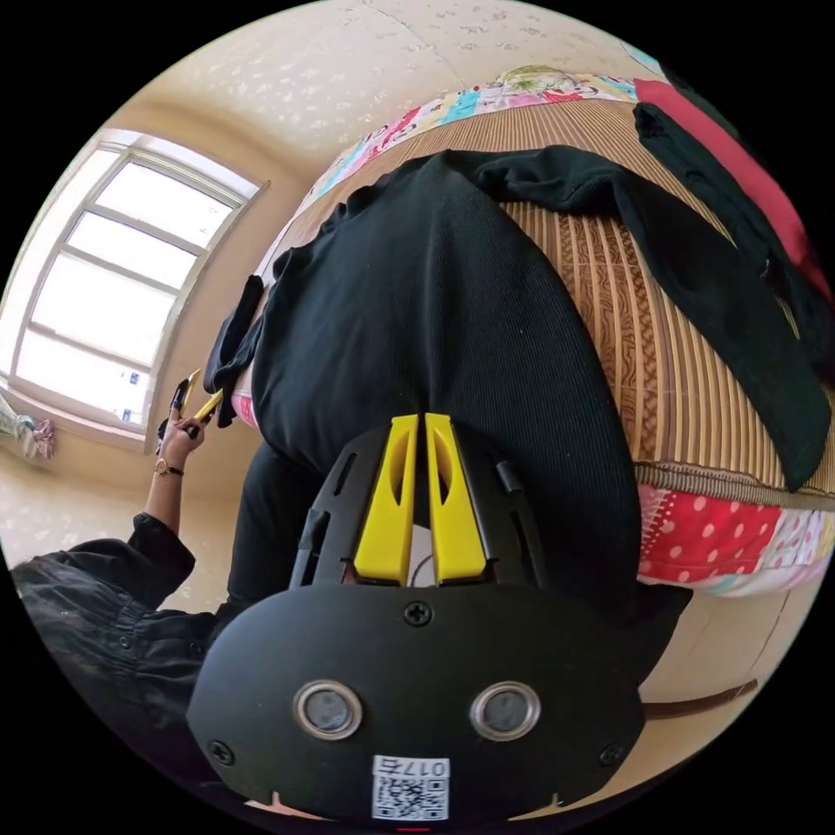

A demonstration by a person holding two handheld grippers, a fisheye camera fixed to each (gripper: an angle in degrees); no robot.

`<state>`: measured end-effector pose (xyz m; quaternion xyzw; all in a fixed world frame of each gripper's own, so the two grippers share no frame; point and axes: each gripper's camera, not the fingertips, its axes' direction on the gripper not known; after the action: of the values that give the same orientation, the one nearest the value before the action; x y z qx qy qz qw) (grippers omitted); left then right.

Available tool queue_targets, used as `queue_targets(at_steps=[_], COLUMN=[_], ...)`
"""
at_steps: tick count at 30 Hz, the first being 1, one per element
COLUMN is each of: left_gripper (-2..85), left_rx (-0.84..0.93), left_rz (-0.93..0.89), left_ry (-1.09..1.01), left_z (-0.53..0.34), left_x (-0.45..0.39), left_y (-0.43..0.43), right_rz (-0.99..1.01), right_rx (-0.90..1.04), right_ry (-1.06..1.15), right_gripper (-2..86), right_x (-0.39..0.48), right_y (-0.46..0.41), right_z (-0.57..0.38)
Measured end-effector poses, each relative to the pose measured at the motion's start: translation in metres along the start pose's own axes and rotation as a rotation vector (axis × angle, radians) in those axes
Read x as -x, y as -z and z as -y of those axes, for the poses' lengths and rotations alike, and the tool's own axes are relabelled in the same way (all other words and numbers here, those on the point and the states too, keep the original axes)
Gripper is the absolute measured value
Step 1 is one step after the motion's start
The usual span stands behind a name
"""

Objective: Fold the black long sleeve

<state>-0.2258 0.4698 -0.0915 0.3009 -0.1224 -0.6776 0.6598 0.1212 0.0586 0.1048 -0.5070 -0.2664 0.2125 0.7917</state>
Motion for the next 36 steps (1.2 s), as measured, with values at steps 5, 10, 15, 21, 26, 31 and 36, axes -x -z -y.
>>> queue_targets(at_steps=[5, 10, 15, 21, 26, 31, 36], left_gripper=[9.3, 4.0, 3.9, 4.5, 6.1, 6.8, 6.9], left_rx=[0.028, -0.093, -0.18, 0.268, 0.61, 0.536, 0.592], left_rz=[0.016, 0.001, 0.032, 0.11, 0.33, 0.341, 0.247], left_ry=[0.164, 0.089, -0.557, -1.132, -1.11, -1.108, -0.901], left_z=[0.031, 0.034, -0.024, -0.195, -0.285, -0.31, -0.296], left_x=[0.018, -0.018, -0.185, -0.285, -0.214, -0.173, -0.129], left_y=[-0.038, -0.01, -0.007, -0.193, -0.302, -0.248, -0.182], right_rz=[0.08, 0.113, 0.136, 0.243, 0.37, 0.567, 0.666], right_rx=[-0.075, -0.11, -0.086, -0.091, -0.413, -0.618, -0.676], right_ry=[-0.067, -0.088, -0.086, -0.113, -0.442, -0.816, -0.983], right_gripper=[2.1, 2.0, 2.0, 4.3, 10.1, 12.5, 10.4], right_x=[-0.025, -0.041, -0.056, -0.079, -0.134, -0.206, -0.23], right_y=[0.022, 0.039, 0.054, 0.08, 0.163, 0.197, 0.176], right_z=[-0.009, -0.014, -0.008, -0.008, -0.051, -0.102, -0.087])
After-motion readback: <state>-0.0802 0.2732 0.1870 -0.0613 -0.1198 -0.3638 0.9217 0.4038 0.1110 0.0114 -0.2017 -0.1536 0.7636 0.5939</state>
